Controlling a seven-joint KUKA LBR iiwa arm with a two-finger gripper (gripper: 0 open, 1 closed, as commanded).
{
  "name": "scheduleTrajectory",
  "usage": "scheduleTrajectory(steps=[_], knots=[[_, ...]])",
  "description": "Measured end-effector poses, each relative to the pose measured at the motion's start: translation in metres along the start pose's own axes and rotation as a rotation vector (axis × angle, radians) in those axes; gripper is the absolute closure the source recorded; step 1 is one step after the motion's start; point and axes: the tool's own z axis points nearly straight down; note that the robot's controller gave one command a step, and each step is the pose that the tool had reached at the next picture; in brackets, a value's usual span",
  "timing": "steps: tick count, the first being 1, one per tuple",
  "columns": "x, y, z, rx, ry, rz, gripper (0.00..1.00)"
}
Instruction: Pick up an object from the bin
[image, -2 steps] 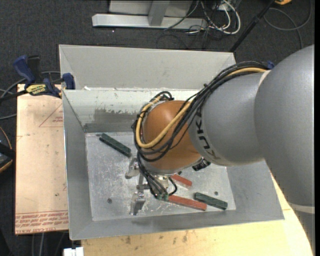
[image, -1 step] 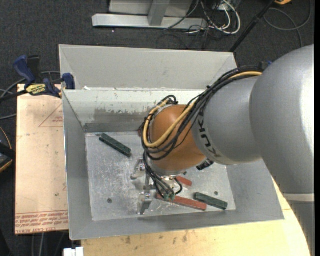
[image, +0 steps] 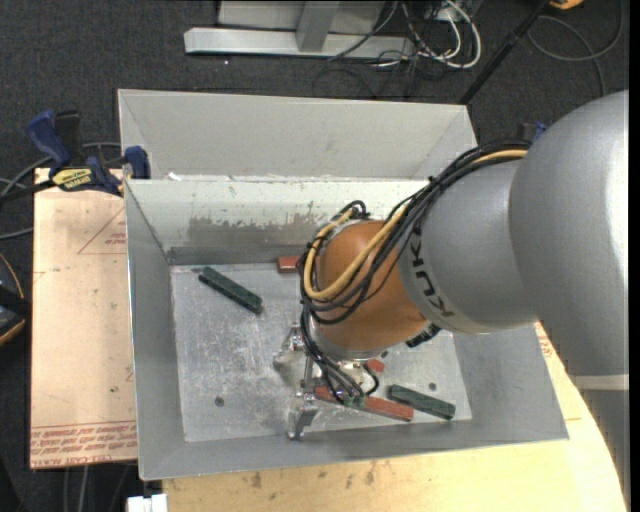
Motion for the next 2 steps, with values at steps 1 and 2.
scheduleTrajectory(steps=[1,2], knots=[[-0.002,-0.029,-0.004,0.0,-0.002,-0.004,0.0],[0.014,-0.076,0.004,0.0,-0.014,-0.181,1.0]])
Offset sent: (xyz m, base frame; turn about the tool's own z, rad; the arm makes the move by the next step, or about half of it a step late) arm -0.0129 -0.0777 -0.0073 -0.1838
